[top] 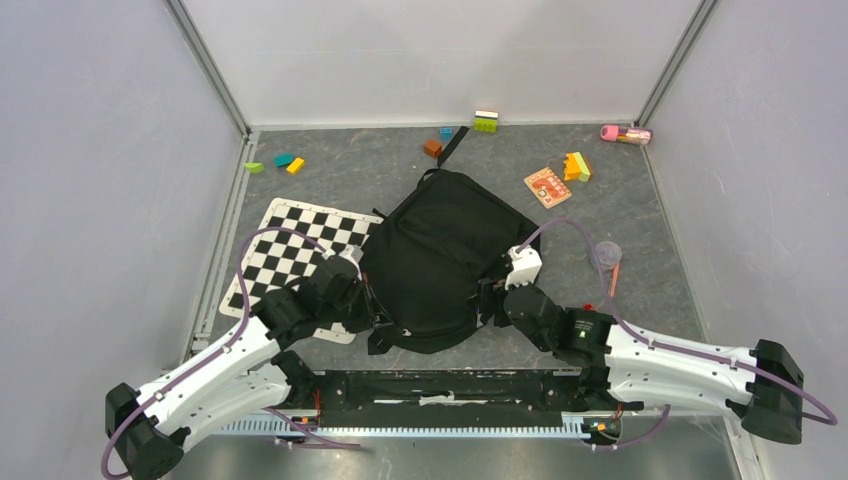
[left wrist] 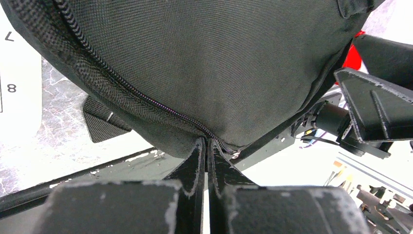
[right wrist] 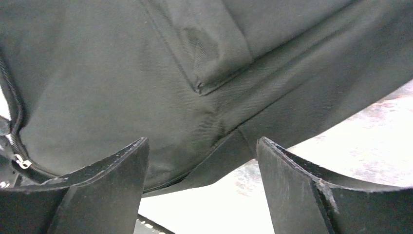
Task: Pack the student bag
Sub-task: Zip the student bag at the center of the board.
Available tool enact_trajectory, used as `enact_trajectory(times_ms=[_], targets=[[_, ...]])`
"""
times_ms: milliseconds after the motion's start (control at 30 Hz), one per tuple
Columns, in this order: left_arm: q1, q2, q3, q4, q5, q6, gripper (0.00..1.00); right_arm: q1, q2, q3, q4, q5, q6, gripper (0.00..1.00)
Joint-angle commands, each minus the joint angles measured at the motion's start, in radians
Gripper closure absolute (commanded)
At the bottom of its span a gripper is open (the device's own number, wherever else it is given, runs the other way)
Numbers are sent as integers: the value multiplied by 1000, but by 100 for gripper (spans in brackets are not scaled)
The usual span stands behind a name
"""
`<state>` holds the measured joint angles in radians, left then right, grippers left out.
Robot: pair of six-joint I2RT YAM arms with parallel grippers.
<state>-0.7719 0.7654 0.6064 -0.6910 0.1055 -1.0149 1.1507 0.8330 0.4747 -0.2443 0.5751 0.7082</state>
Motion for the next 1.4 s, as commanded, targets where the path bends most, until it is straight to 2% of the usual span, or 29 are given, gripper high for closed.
enact_trajectory(times_ms=[0, 100, 233, 300, 367, 433, 500, 567, 733, 967, 1200, 1267, 1333, 1367], targets=[[-4, -8, 1, 55, -36, -7, 98, -1, 28, -20, 75, -90, 82, 17], [-4, -9, 10, 55, -47, 2, 98, -3, 47, -24, 83, -107, 80, 25], [-4, -2, 14, 55, -49, 11, 98, -2, 62, -31, 92, -106, 75, 28], [-4, 1, 15, 55, -51, 18, 98, -2, 70, -42, 114, -108, 73, 36], [-4, 3, 16, 58, -57, 22, 98, -2, 79, -56, 164, -124, 47, 52], [-4, -2, 8, 81, -56, 21, 98, -2, 86, -65, 211, -127, 25, 75], [-4, -12, -3, 107, -65, 18, 98, -2, 94, -54, 220, -92, -1, 93], [-3, -21, -1, 108, -100, 29, 98, -7, 97, -28, 200, -40, -42, 100], [-1, -45, 23, 74, -223, 56, 98, -77, 69, 40, 118, 82, -141, 100], [22, -67, 51, 40, -317, 93, 98, -224, -4, 43, 88, 72, -229, 100], [34, -112, 94, 18, -371, 161, 98, -274, -46, 2, 57, 73, -238, 100], [34, -129, 103, 32, -339, 197, 98, -277, -60, 6, 59, 54, -257, 100], [34, -146, 97, 96, -239, 242, 98, -279, -76, 18, 94, -17, -338, 99], [34, -144, 92, 139, -167, 268, 98, -278, -80, 28, 113, -70, -394, 89]])
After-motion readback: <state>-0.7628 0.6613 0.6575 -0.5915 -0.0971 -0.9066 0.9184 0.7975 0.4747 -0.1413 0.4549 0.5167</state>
